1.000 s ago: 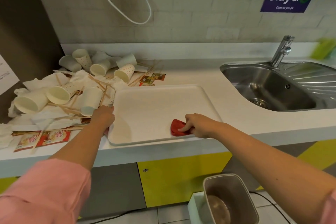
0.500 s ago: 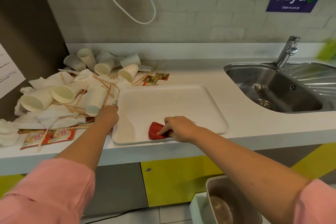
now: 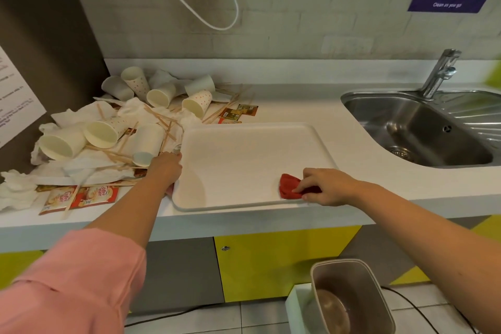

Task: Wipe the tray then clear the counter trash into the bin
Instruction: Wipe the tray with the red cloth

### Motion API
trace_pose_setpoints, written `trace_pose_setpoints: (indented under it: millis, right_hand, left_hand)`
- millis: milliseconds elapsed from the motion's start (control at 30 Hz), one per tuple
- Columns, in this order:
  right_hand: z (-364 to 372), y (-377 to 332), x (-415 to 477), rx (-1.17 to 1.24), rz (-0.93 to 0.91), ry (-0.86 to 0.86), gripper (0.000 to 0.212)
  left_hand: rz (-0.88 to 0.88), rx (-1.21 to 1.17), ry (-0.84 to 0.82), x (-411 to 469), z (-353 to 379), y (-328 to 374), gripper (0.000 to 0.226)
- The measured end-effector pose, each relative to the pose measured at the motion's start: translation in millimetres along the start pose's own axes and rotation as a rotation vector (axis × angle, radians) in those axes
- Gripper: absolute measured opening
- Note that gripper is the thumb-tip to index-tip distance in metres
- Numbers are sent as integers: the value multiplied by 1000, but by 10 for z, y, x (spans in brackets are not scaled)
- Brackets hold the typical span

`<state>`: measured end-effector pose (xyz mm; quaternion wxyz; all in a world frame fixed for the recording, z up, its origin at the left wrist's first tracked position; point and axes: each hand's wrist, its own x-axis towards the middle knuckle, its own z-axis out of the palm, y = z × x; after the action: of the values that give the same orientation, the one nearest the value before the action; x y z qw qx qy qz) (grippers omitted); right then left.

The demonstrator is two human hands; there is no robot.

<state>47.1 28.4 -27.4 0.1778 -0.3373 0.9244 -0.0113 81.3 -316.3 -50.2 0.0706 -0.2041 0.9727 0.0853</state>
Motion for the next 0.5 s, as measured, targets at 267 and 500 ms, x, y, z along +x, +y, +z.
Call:
trace_pose_setpoints:
  millis: [267,500]
  right_hand:
    - [-23,-702,354,-55,-152,-4,36]
    - [25,-1361,699,-51,-261,48,38]
  left_hand:
    - [16,48,-5,-27,-79,24,43]
    - [29,-3,-15,-13,-68,-10,44]
